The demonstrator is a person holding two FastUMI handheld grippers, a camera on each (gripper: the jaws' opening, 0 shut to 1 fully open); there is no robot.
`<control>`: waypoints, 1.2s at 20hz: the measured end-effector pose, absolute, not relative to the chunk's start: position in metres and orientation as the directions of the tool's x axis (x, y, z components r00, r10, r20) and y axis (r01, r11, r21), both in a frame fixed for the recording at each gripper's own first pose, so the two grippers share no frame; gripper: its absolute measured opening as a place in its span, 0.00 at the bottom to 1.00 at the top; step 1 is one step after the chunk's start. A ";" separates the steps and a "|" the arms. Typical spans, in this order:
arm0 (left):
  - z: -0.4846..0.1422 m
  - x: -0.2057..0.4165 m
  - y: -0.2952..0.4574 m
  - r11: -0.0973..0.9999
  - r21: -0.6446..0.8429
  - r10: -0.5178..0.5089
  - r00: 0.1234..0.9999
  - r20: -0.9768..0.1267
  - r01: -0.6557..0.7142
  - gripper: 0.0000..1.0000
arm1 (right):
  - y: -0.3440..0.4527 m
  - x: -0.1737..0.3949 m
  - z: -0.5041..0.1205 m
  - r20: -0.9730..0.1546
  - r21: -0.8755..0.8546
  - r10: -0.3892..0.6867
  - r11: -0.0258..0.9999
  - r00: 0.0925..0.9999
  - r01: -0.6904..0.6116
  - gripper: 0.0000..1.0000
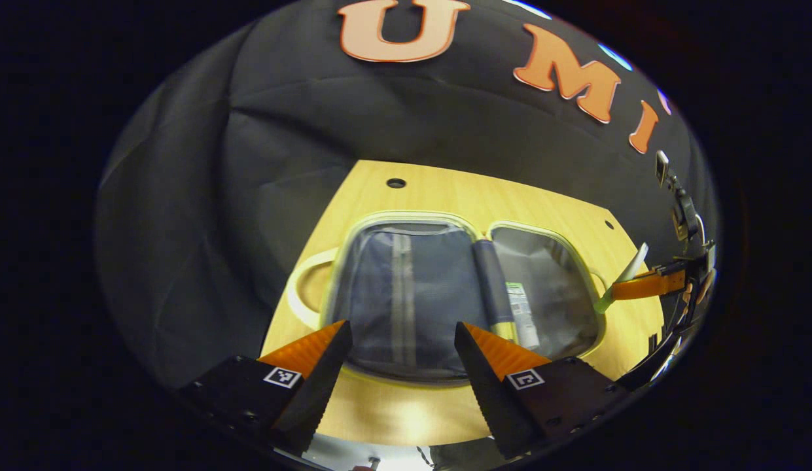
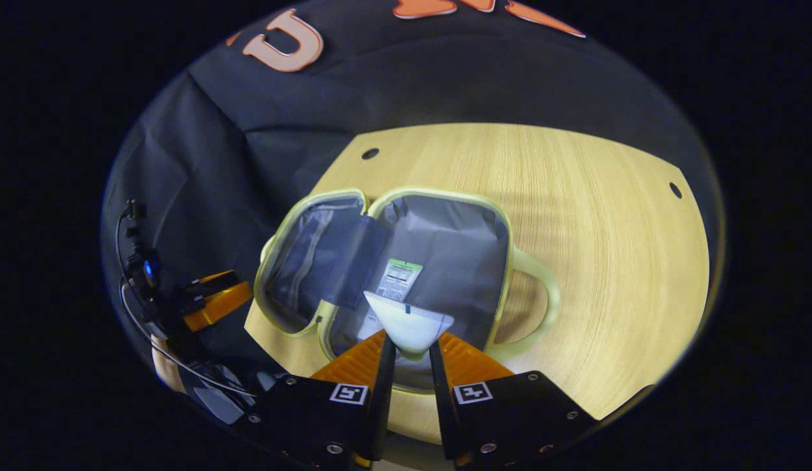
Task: First open the suitcase, pack the skin care products into it, and then close the suitcase.
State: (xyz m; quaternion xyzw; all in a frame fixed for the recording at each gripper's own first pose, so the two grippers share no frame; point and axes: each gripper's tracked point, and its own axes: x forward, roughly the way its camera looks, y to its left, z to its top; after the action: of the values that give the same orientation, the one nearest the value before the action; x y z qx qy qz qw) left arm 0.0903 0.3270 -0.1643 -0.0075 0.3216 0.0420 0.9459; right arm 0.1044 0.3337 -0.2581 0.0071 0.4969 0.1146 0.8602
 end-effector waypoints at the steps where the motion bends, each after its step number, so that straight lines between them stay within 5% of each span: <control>1: -0.163 0.085 0.344 0.994 0.017 0.098 0.791 -0.604 -0.110 0.98 | 0.335 0.107 -0.268 -0.863 0.122 0.194 0.976 0.467 -0.179 0.34; 8: -0.183 0.076 0.380 0.988 -0.002 0.119 0.782 -0.611 -0.152 0.98 | 0.342 0.123 -0.296 -0.878 0.119 0.155 0.987 0.452 -0.107 0.37; 9: -0.184 0.075 0.384 0.988 -0.002 0.119 0.781 -0.613 -0.153 0.98 | 0.343 0.123 -0.289 -0.871 0.126 0.158 0.987 0.466 -0.100 0.56; 10: -0.187 0.076 0.386 0.988 -0.001 0.120 0.780 -0.614 -0.153 0.98 | 0.344 0.125 -0.287 -0.863 0.129 0.159 0.987 0.479 -0.095 0.53; 11: -0.187 0.078 0.389 0.988 -0.001 0.122 0.780 -0.614 -0.155 0.98 | 0.345 0.125 -0.284 -0.859 0.133 0.161 0.987 0.486 -0.091 0.78; 13: -0.191 0.082 0.396 0.987 -0.019 0.113 0.780 -0.615 -0.157 0.98 | 0.345 0.125 -0.279 -0.849 0.131 0.158 0.987 0.504 -0.089 0.93; 24: -0.221 0.149 0.459 0.841 -0.469 -0.057 0.818 -0.573 -0.271 0.98 | 0.350 0.120 -0.240 -0.804 0.169 0.173 0.984 0.569 -0.061 0.96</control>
State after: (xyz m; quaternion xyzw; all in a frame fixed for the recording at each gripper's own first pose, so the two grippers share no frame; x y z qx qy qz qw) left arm 0.1487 0.4594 -0.2215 -0.2760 0.2963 0.0586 0.9125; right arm 0.1203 0.3497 -0.2402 0.0613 0.4597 0.0662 0.8835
